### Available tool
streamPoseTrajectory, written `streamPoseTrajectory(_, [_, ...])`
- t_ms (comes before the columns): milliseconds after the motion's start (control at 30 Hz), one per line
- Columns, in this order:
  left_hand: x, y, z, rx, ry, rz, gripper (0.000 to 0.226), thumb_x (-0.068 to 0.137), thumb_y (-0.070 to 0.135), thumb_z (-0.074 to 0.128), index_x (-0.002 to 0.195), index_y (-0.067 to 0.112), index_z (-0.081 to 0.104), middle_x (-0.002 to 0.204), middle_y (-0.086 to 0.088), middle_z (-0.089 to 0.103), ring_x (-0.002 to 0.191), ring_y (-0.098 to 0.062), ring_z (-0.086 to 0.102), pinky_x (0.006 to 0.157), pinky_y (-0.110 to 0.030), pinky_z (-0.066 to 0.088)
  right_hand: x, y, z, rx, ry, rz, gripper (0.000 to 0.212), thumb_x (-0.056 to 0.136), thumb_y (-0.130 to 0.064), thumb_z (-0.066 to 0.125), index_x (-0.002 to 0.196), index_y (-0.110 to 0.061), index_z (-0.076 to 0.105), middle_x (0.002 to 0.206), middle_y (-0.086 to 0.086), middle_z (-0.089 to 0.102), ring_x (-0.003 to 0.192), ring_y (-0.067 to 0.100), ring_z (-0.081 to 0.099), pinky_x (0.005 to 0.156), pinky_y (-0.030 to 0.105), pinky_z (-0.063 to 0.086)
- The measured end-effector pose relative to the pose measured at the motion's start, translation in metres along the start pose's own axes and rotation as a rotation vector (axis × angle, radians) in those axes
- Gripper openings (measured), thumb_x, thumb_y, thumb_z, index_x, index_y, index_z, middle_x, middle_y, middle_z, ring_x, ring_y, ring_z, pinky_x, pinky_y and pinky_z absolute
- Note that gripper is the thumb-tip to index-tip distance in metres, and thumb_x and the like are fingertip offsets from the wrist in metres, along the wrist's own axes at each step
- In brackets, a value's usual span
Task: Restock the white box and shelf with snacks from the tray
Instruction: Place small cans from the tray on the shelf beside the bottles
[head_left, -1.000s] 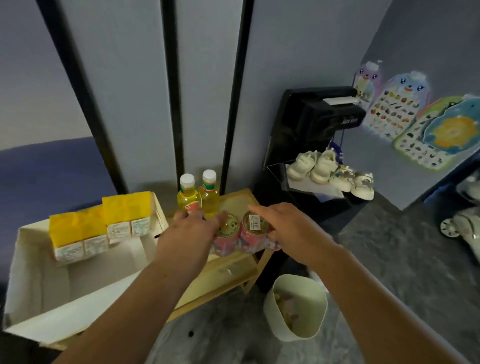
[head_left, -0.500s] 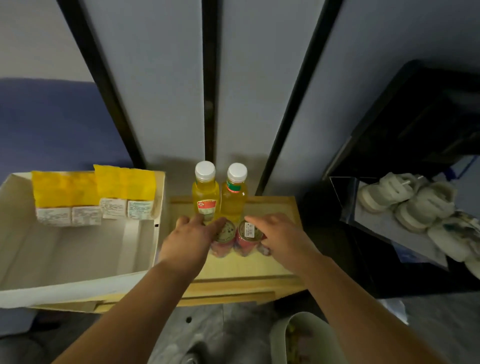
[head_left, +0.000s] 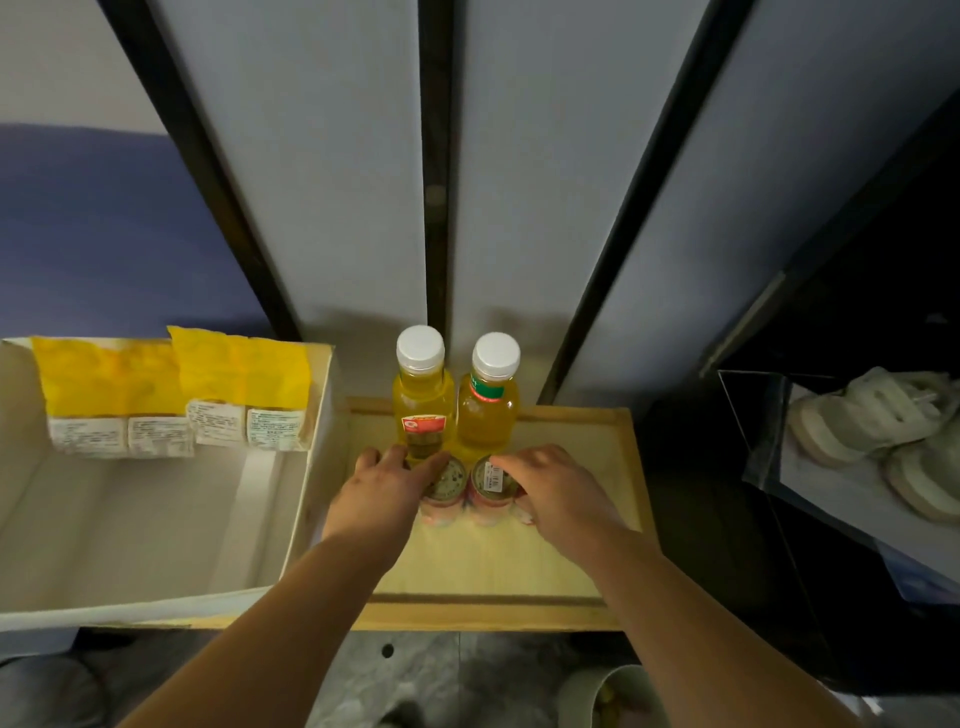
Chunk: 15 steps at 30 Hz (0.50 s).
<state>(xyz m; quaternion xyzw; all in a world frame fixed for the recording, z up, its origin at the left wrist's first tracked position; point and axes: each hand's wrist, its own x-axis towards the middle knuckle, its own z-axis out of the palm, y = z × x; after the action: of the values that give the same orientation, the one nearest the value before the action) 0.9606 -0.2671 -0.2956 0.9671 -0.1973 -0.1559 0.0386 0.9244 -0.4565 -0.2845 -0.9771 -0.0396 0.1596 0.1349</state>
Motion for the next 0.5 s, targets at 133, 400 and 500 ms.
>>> streamPoseTrajectory(133, [0.002, -0.004, 0.001, 0.018, 0.006, -0.01, 0.066, 0.091, 0.012, 0.046, 0.143, 0.039, 0.014, 0.127, -0.007, 0.039, 0.118, -0.03, 0.036, 0.095, -0.037, 0.04, 0.006, -0.001, 0.007, 0.003, 0.048, -0.017, 0.059, 0.087, -0.002, 0.05, 0.137, -0.029, 0.035, 0.129, 0.004, 0.047, 0.123, 0.024, 0.036, 0.094, 0.04, 0.042])
streamPoseTrajectory(400, [0.004, -0.003, -0.002, 0.038, 0.016, -0.043, 0.066, 0.093, 0.011, 0.044, 0.144, 0.036, 0.012, 0.145, -0.008, 0.025, 0.131, -0.034, 0.022, 0.104, -0.038, 0.032, 0.011, -0.003, 0.011, 0.016, 0.121, 0.016, 0.054, 0.087, -0.01, 0.054, 0.136, -0.028, 0.038, 0.131, 0.003, 0.049, 0.124, 0.023, 0.036, 0.094, 0.039, 0.042])
streamPoseTrajectory(500, [-0.008, 0.002, -0.009, 0.011, 0.033, -0.058, 0.071, 0.091, 0.009, 0.049, 0.145, 0.035, 0.01, 0.15, -0.007, 0.016, 0.138, -0.034, 0.008, 0.106, -0.042, 0.029, 0.007, -0.006, 0.013, -0.04, 0.155, 0.04, 0.058, 0.088, -0.016, 0.057, 0.139, -0.029, 0.033, 0.14, 0.002, 0.044, 0.131, 0.025, 0.031, 0.1, 0.043, 0.037])
